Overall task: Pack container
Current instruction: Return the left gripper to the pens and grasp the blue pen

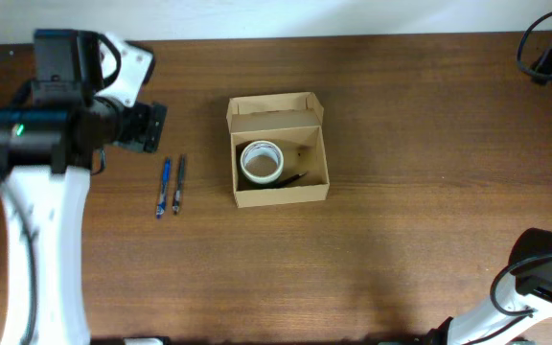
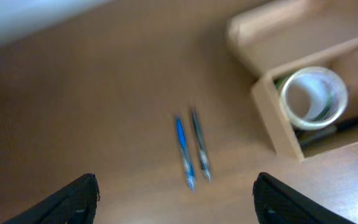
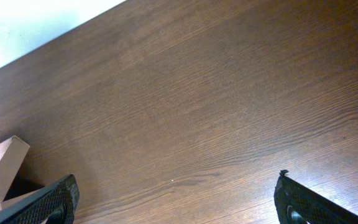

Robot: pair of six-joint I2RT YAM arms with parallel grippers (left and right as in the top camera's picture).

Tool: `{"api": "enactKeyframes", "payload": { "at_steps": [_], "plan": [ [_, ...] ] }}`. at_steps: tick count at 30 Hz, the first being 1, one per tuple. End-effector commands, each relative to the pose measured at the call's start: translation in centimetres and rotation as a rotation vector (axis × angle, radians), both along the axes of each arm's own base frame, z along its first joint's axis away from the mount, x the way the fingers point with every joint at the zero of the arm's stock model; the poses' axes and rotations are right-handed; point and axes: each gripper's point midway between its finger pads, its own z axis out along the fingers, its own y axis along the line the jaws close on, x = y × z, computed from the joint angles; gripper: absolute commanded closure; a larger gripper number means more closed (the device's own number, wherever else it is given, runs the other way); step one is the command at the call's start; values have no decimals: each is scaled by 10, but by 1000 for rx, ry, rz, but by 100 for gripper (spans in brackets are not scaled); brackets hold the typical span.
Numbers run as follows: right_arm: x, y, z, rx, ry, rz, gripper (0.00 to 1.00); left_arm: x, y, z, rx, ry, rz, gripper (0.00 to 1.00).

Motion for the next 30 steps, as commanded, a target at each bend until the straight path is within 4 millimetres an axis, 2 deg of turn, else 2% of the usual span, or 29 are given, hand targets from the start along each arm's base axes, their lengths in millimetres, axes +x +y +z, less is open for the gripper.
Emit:
{"api": "enactKeyframes", "payload": {
  "at_steps": [1,4,6,10,11,16,24,30],
  "plan": [
    [-2,1,3,2,-9,3,1,-7,6,-102,-153,261,92,23],
    [-2,1,3,2,-9,3,1,-11,17,-152,-167,343,130,23],
    [-2,1,3,2,-9,3,1,-8,22,-172,-169,364,143,26],
    [-2,1,3,2,-9,3,1,0,37,-194,-116,388,157,29],
    [-2,1,3,2,-9,3,1,1,38,-205,-113,410,146,30],
    [-2,1,3,2,-9,3,1,4,40,-236,-101,470,121,33],
    [-2,1,3,2,-9,3,1,22,52,-261,-44,449,140,34],
    [-2,1,3,2,-9,3,1,23,52,-271,-45,462,140,34]
  ]
}}
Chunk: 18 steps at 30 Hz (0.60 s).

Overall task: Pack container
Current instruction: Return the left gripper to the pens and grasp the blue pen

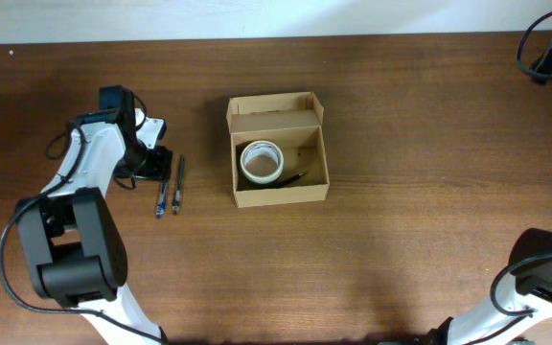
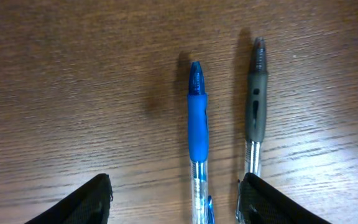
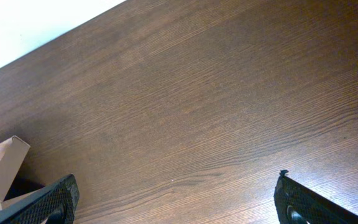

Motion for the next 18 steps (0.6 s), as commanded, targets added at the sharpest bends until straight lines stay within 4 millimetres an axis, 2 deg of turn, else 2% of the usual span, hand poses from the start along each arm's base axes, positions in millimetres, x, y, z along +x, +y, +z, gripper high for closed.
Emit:
{"api": "enactKeyframes", "payload": {
  "at_steps": [1,9,15,16,18],
  "plan": [
    [-2,1,3,2,-8,2,1,-1,5,-12,9,25,-7,34],
    [-2,1,3,2,-8,2,1,-5,4,-27,-1,64,-7,34],
    [-2,1,3,3,-8,2,1,-6,3,-30,-2,72,-7,35],
    [-2,1,3,3,-8,2,1,-7,3,-31,-3,76,-7,52],
    [-2,1,3,3,-8,2,1,-7,3,-33,-3,81,-7,62]
  ]
}}
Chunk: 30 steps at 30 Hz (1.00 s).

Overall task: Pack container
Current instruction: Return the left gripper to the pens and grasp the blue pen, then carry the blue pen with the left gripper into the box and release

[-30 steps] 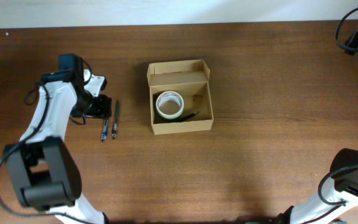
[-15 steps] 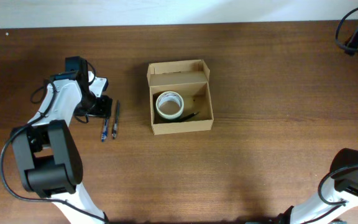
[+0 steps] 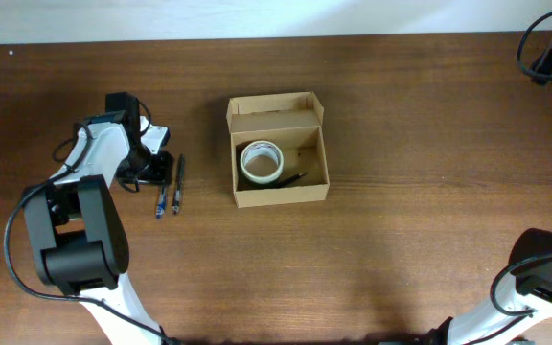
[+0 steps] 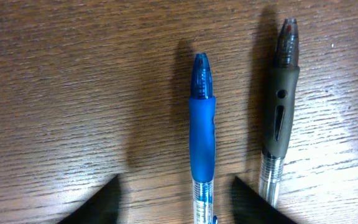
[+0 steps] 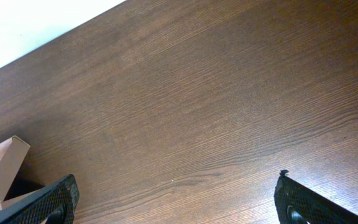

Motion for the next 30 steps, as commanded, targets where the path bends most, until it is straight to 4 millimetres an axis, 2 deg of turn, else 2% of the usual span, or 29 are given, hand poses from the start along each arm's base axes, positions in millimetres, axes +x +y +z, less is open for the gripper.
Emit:
{"api": "enactKeyframes", "payload": {
  "at_steps": [1,9,11,14,16,19,20,23,27,30],
  "plan": [
    [-2,1,3,2,-8,2,1,-3,3,-9,2,24,-5,62],
    [-2,1,3,2,-8,2,1,-14,2,-24,-6,76,-6,60],
    [-2,1,3,2,-8,2,1,-16,-2,-29,-29,88,-6,49],
    [-2,1,3,3,-8,2,1,-15,-3,-30,-33,90,-7,47],
    [-2,1,3,2,-8,2,1,-14,-3,-31,-31,85,-7,55],
    [-2,1,3,2,-8,2,1,-14,-3,-31,-31,84,-7,86],
    [-2,1,3,2,-8,2,1,-14,-3,-31,-31,84,-6,90],
    [-2,1,3,3,-8,2,1,-14,-3,-31,-31,84,-7,98],
    [-2,1,3,2,-8,2,1,-13,-3,-30,-31,81,-7,98],
    [-2,1,3,3,-8,2,1,-6,-2,-19,-31,72,-7,98]
  ]
}}
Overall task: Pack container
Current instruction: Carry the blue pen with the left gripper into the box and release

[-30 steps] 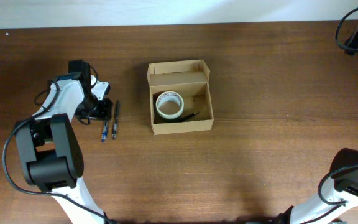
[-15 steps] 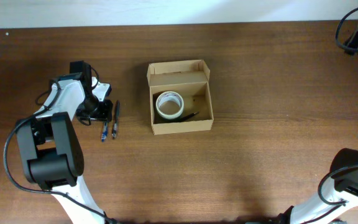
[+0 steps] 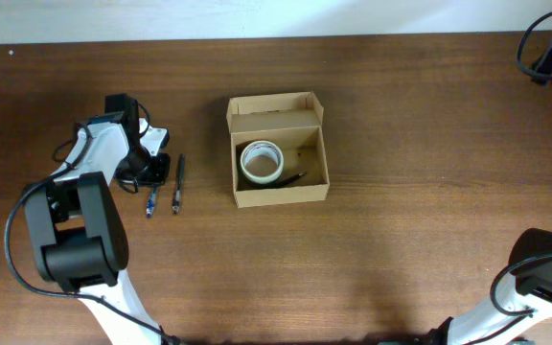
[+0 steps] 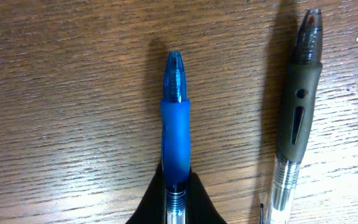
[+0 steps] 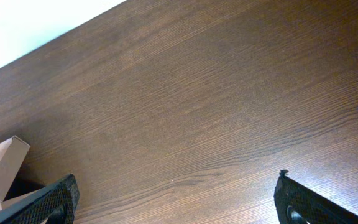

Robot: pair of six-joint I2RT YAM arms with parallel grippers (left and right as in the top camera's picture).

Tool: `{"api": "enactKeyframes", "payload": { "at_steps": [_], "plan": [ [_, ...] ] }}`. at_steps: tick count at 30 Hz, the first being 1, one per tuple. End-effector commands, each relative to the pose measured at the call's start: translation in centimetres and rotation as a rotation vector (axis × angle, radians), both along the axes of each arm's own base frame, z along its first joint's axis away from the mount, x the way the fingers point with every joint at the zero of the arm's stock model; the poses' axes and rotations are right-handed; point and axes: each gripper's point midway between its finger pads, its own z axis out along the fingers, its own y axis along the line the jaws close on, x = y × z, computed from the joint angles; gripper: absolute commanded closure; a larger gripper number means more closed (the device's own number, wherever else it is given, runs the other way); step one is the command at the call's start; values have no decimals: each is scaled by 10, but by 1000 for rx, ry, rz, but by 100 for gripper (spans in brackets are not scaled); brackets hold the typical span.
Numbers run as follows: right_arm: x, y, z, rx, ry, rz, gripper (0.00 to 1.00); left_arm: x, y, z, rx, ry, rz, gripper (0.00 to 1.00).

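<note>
A blue pen [image 4: 175, 124] lies on the brown table with my left gripper [image 4: 175, 190] shut on its barrel just behind the rubber grip. Beside it to the right lies a grey pen [image 4: 296, 118], untouched. In the overhead view the left gripper [image 3: 148, 171] is left of the open cardboard box [image 3: 278, 194]; the blue pen [image 3: 149, 202] sticks out below it and the grey pen [image 3: 176, 184] lies alongside. The box holds a roll of tape [image 3: 262, 161] and a dark marker [image 3: 292, 178]. My right gripper [image 5: 176, 205] is open over bare wood, holding nothing.
The box's lid flap [image 3: 274, 104] stands open at its far side; a corner of it shows in the right wrist view. The right arm is at the far right edge, with cables. A white wall borders the table's far edge.
My left gripper's jaws, open on either side of the blue pen, have shut on its barrel. The blue pen now sits slightly further left of the grey pen. Right arm unchanged.
My left gripper was open and high above the table left of the two pens. Then it was down low with its jaws open astride the blue pen's tip. It came closer still, and now it is shut on that pen. The right gripper stayed open throughout.
</note>
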Motion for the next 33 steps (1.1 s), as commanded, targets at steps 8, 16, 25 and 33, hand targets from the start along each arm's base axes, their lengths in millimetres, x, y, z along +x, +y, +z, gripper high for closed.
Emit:
{"api": "enactKeyframes", "payload": {
  "at_steps": [8,16,25,33],
  "plan": [
    [-2,1,3,2,-8,3,1,74,-10,121,-79,-185,-94,98],
    [-2,1,3,2,-8,3,1,70,-81,241,-103,-357,-553,98],
    [-2,1,3,2,-8,3,1,20,-210,234,-117,-281,-1078,98],
    [-2,1,3,2,-8,3,1,-13,-265,210,-126,-217,-1340,98]
  ]
}}
